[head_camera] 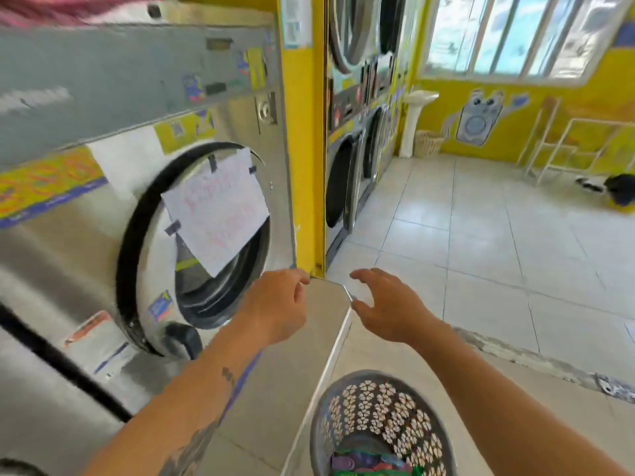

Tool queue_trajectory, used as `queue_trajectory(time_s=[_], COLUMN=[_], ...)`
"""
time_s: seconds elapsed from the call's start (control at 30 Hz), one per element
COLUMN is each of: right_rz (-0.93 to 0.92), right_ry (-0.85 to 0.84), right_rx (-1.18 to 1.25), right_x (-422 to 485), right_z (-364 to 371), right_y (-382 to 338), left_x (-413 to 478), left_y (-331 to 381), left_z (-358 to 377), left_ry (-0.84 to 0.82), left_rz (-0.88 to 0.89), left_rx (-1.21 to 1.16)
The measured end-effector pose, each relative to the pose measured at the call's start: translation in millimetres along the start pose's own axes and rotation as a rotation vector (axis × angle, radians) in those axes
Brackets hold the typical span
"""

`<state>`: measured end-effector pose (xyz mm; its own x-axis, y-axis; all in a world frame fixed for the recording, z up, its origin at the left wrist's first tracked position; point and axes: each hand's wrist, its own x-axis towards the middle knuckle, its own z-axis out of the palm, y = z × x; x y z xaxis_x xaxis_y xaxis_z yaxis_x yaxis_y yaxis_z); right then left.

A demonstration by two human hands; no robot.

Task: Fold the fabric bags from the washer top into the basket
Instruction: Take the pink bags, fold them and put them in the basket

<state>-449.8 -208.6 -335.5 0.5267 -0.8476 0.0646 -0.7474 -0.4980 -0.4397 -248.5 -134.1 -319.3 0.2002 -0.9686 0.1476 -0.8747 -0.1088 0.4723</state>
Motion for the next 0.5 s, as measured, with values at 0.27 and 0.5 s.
queue_trajectory(time_s=[0.27, 0.5], right_rz=[-0.136, -0.204], right_ry=[0.158, 0.26], right_rx=[-0.063, -0.053], right_x=[39.9, 59.4], right_z=[-67.2, -113.1], right_y=[-147.9, -253.7], left_x=[-15.8, -35.1], left_y=[-35.0, -52.6], left_z=[-177.4, -288.4], left_ry=[0.146, 0.302], left_rz=[0.064, 0.084], left_rx=[0.171, 0.185])
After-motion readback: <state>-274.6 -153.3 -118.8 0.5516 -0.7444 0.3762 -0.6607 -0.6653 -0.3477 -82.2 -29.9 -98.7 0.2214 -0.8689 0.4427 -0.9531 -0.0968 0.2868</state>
